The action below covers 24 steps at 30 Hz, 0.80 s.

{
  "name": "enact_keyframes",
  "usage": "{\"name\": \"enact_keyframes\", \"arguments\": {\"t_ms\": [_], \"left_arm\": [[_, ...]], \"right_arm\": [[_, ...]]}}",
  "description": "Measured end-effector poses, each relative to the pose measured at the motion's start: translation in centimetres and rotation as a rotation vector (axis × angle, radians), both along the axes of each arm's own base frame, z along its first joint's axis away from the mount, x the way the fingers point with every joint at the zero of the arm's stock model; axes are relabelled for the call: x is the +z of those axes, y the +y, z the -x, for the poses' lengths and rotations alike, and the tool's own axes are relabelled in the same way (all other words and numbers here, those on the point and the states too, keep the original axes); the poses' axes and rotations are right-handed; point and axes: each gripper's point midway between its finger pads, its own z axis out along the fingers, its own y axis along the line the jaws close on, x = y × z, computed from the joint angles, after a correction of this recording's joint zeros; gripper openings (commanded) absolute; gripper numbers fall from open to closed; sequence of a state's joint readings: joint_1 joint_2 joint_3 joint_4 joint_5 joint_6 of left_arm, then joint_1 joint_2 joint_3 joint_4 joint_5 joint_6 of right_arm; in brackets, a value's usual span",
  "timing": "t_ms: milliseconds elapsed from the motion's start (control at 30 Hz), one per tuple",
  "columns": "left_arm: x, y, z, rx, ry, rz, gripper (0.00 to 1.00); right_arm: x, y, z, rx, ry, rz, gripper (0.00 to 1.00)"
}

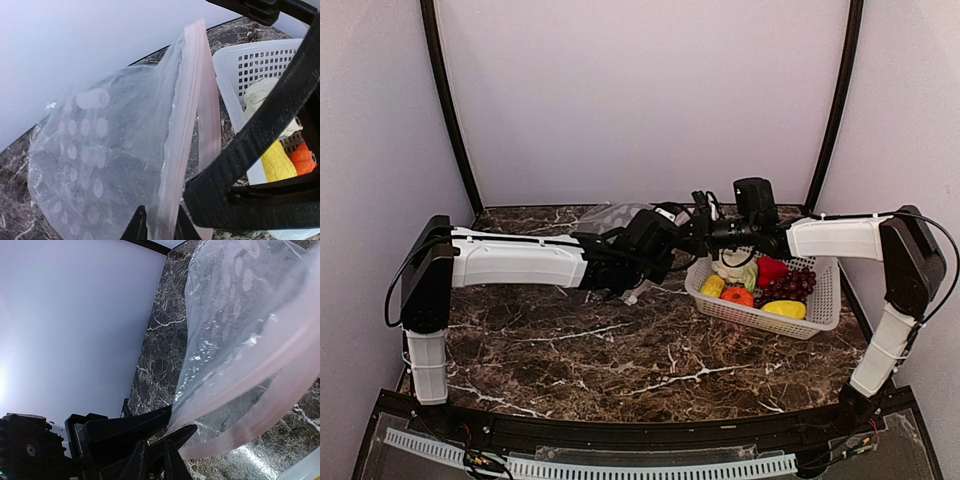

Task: Place the food in the zip-top bag and seal the zipper
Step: Pass from the right arm to the left, then open the zipper food storage bag.

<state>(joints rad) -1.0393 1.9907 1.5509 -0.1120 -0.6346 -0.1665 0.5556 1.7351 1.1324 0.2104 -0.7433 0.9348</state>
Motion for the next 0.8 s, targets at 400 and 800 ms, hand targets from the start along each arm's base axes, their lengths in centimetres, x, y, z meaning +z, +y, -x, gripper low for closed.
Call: {"name": "enact_keyframes", "arguments": {"t_ms": [400, 800], "left_arm": [[1.2, 1.5, -0.7, 0.069, -0.026, 0.014, 0.01], [9.0, 3.7, -0.6, 0.117, -0.067, 0.268, 0.01]], "right_arm": [[1.1, -2.1, -0.6, -0.007, -0.085, 0.030, 0.29], [4.9, -4.0, -1.8, 0.023, -0.239, 0.092, 0.69]]}}
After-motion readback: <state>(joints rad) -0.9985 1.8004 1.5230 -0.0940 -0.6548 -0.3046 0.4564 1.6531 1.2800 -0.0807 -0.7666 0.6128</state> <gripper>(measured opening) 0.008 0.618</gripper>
